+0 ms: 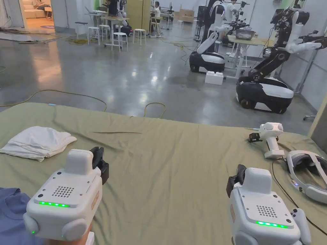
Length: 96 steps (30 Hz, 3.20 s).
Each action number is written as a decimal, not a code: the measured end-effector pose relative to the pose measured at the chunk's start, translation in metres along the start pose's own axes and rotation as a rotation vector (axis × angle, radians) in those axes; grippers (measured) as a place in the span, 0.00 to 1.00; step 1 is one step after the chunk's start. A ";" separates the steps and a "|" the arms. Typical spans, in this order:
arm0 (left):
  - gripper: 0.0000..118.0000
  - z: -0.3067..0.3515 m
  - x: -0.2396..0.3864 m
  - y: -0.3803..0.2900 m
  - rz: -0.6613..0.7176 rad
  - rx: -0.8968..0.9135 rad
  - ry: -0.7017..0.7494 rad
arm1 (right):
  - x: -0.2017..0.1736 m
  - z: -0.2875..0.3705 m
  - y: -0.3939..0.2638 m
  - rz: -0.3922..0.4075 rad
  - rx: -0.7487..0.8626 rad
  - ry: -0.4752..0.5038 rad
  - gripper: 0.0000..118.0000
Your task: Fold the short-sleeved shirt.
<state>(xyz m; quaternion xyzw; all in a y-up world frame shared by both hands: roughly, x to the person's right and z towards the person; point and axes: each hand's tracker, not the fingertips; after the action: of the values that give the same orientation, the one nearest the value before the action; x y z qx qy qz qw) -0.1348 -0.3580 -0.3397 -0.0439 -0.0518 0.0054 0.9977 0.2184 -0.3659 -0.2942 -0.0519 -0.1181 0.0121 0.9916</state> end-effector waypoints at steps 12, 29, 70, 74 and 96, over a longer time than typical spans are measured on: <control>0.08 -0.002 -0.040 0.001 0.452 -0.015 -0.067 | 0.033 0.000 0.013 -0.437 -0.032 0.007 0.00; 0.08 0.006 0.036 -0.004 -1.110 -0.101 0.103 | -0.020 0.009 -0.006 1.109 0.087 0.019 0.00; 0.52 0.024 -0.234 -0.073 0.259 -0.756 0.172 | -0.014 0.006 -0.013 -0.008 -0.123 0.049 0.00; 0.60 0.011 -0.268 -0.110 0.281 -0.874 0.237 | -0.021 0.005 -0.018 -0.008 -0.139 0.059 0.00; 0.01 -0.005 -0.240 -0.171 0.079 -0.950 0.284 | -0.035 0.002 -0.029 0.067 -0.179 0.080 0.00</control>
<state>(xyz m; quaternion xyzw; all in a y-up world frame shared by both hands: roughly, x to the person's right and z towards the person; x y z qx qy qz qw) -0.3716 -0.5320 -0.3540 -0.4960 0.0894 0.0130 0.8636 0.1841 -0.3957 -0.2972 -0.1447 -0.0775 0.0324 0.9859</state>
